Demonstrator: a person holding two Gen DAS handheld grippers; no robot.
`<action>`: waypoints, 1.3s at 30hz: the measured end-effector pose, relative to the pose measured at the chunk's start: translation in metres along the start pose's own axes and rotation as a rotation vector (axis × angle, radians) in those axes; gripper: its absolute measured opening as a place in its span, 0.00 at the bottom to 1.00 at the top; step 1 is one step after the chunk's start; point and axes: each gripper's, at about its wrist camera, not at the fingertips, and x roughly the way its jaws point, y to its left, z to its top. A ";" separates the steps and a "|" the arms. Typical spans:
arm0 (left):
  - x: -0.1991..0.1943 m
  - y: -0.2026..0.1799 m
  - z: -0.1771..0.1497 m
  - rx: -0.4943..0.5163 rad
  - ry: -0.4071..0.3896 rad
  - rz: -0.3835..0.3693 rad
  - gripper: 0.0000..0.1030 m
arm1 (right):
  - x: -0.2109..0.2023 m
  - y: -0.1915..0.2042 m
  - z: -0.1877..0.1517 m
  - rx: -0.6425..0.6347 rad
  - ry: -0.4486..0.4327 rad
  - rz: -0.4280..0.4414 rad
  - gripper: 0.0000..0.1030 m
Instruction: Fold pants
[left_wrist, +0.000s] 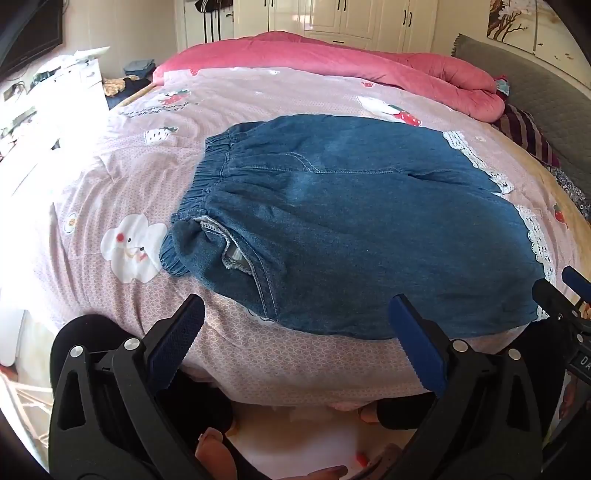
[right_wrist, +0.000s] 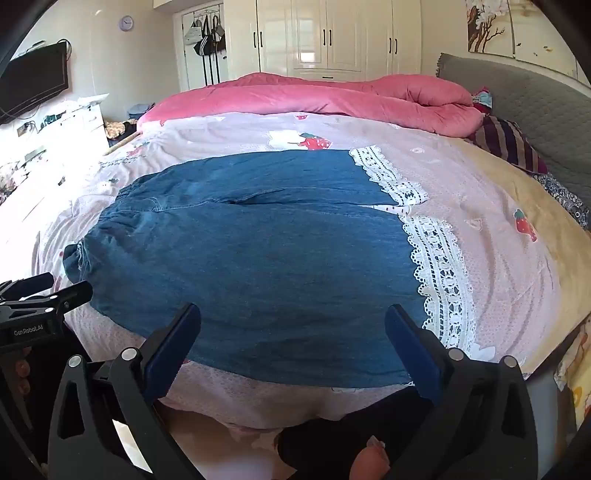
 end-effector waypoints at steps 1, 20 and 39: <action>0.000 0.000 0.000 0.000 0.002 0.001 0.91 | 0.000 0.001 -0.001 0.001 -0.001 0.000 0.96; -0.009 -0.005 0.001 0.022 -0.021 -0.021 0.91 | -0.006 0.009 0.001 -0.035 -0.016 -0.022 0.96; -0.012 -0.006 0.004 0.024 -0.035 -0.017 0.91 | -0.007 0.008 0.001 -0.042 -0.018 -0.028 0.96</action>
